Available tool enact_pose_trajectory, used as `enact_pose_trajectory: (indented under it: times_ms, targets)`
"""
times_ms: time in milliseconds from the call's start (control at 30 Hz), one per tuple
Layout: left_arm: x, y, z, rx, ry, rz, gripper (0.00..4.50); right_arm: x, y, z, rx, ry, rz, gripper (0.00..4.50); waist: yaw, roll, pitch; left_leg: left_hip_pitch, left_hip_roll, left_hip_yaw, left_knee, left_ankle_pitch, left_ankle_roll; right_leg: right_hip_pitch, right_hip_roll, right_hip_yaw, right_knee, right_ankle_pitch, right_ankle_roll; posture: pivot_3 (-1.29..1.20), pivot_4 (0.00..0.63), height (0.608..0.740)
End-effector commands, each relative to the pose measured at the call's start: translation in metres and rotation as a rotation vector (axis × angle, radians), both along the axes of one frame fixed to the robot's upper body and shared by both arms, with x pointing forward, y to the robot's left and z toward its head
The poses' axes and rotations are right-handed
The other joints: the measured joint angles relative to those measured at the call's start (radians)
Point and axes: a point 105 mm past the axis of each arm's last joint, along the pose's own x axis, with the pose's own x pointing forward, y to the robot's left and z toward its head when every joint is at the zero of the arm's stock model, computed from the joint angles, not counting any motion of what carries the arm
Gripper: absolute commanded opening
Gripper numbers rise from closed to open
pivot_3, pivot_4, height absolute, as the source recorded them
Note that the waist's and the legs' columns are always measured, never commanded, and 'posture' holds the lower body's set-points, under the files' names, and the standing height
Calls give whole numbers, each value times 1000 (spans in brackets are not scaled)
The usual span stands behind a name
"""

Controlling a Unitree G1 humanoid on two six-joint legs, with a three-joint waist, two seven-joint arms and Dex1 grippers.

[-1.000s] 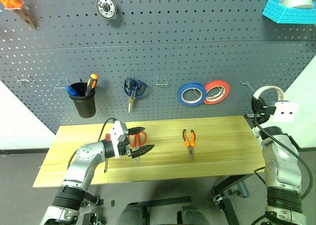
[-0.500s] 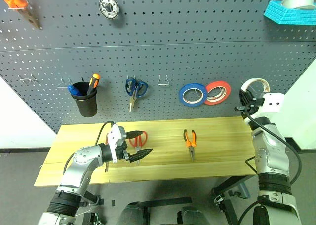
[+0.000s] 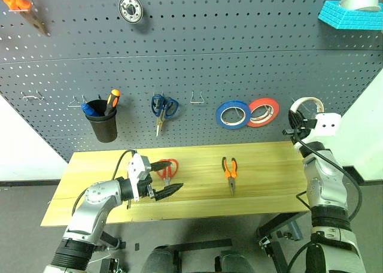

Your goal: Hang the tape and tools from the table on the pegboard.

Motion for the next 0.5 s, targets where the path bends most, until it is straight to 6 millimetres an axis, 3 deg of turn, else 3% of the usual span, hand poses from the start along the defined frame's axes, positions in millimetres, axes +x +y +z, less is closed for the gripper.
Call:
enact_pose_trajectory:
  times_ms: [33, 200, 500]
  targets:
    - [9, 4, 43, -97, -169, 48, 4500, 5, 1, 19, -29, -62, 12, 65, 0, 0, 0, 0, 0, 0, 0, 0, 0, 0, 0, 0, 0, 0, 0, 120, 0, 740]
    - [8, -1, 58, -144, -221, 50, 4500, 9, -4, 18, -34, -54, 4, 65, 0, 0, 0, 0, 0, 0, 0, 0, 0, 0, 1, 0, 0, 0, 0, 122, 0, 740]
    - [5, -7, 57, -143, -213, 28, 4500, 11, -7, 15, -40, -49, 1, 65, 0, 0, 0, 0, 0, 0, 0, 0, 0, 0, 1, 0, 0, 0, 0, 121, 0, 740]
